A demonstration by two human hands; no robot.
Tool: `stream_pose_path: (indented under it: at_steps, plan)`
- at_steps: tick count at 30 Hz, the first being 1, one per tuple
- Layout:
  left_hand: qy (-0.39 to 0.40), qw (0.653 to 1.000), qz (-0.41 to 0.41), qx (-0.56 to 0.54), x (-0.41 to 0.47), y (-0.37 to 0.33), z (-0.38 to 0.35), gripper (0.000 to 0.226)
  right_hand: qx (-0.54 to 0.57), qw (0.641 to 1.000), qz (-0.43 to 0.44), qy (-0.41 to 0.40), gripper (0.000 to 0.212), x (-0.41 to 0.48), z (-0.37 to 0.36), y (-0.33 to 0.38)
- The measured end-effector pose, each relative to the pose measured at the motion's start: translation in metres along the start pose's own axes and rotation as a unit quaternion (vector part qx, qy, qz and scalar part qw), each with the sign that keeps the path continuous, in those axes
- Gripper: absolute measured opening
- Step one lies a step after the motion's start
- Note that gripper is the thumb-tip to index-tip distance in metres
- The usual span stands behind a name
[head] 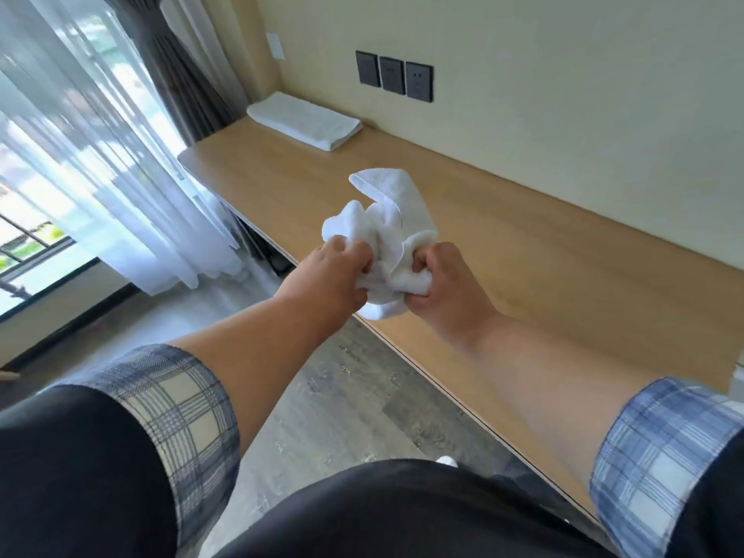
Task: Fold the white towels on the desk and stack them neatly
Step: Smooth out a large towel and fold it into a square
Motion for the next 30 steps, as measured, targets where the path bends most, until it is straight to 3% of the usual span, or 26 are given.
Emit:
stream_pose_path:
  at_steps: [7, 12, 22, 27, 30]
  plan:
    - [-0.024, 0.999, 0.031, -0.009, 0.094, 0.099, 0.060, 0.025, -0.009, 0.999, 0.020, 0.038, 0.039, 0.141, -0.053, 0.034]
    - [0.001, 1.000, 0.016, -0.015, 0.157, 0.159, 0.060, 0.024, -0.033, 0.999, -0.008, 0.042, 0.032, 0.200, -0.104, 0.019]
    - [0.101, 0.983, -0.154, -0.016, 0.312, 0.264, 0.058, 0.027, -0.141, 0.977, -0.137, -0.081, 0.036, 0.301, -0.175, 0.000]
    - [0.143, 0.979, -0.135, -0.059, 0.358, 0.297, 0.037, 0.040, -0.209, 0.936, -0.250, -0.130, 0.039, 0.314, -0.185, -0.017]
    - [0.197, 0.975, -0.090, -0.049, 0.366, 0.319, 0.000, 0.057, -0.222, 0.905, -0.352, -0.090, 0.045, 0.294, -0.204, -0.045]
Point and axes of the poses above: each hand's wrist, its own x-axis towards the middle knuckle, its own z-axis out of the back of the hand, y = z × x, the point moved 8 cm from there along x, towards the middle knuckle, and after that the axes turned 12 degrees about -x, right-handed, at the moved point
